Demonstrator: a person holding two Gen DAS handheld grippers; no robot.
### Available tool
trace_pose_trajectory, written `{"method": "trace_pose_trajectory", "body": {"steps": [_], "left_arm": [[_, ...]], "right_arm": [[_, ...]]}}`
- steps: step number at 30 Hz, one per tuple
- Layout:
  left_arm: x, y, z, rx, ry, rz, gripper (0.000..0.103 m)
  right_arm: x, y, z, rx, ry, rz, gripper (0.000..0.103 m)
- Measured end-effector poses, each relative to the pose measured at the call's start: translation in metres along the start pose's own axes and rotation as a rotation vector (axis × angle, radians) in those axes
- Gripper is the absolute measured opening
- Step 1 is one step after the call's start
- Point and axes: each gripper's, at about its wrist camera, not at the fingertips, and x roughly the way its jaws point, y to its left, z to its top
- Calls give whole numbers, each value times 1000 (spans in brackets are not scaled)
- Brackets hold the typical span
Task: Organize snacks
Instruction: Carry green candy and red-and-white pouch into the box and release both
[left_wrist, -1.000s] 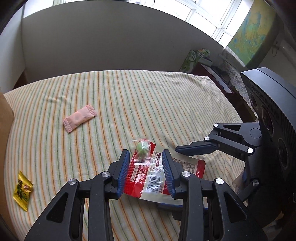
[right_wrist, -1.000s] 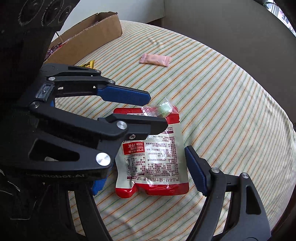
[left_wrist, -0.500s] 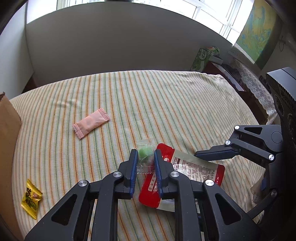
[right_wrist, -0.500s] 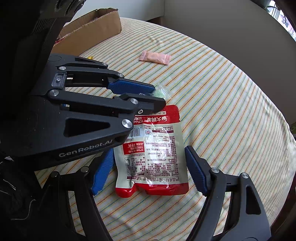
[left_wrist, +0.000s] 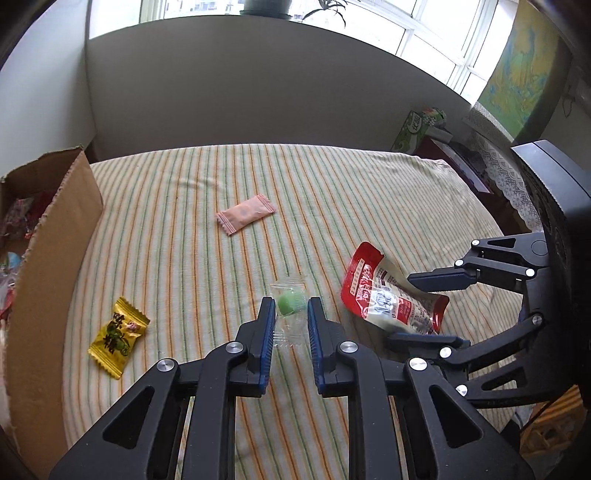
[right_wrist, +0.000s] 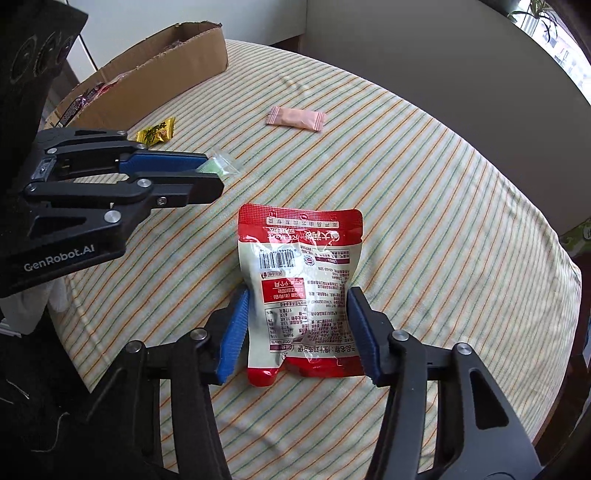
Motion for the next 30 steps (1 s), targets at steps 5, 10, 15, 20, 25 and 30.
{"method": "trace_pose_trajectory", "body": {"steps": [5, 10, 15, 20, 25, 30], "left_arm": [[-16, 3, -4, -15, -26, 3, 16], [-36, 4, -5, -19, -62, -1, 16], [-61, 12, -3, -22, -108, 10, 16], [-85, 30, -3, -36, -146, 48, 16], [-108, 51, -8, -50, -179, 93, 16], [-129, 73, -15, -63, -209, 137, 16]], "right_arm": [[-5, -11, -3, 87, -36, 23, 51], [-20, -15, -5, 118, -76, 15, 51], [-44, -13, 5, 123, -126, 15, 51], [-64, -1, 27, 100, -170, 16, 51], [-72, 19, 54, 60, -195, 20, 51], [-70, 44, 80, 14, -203, 27, 51]]}}
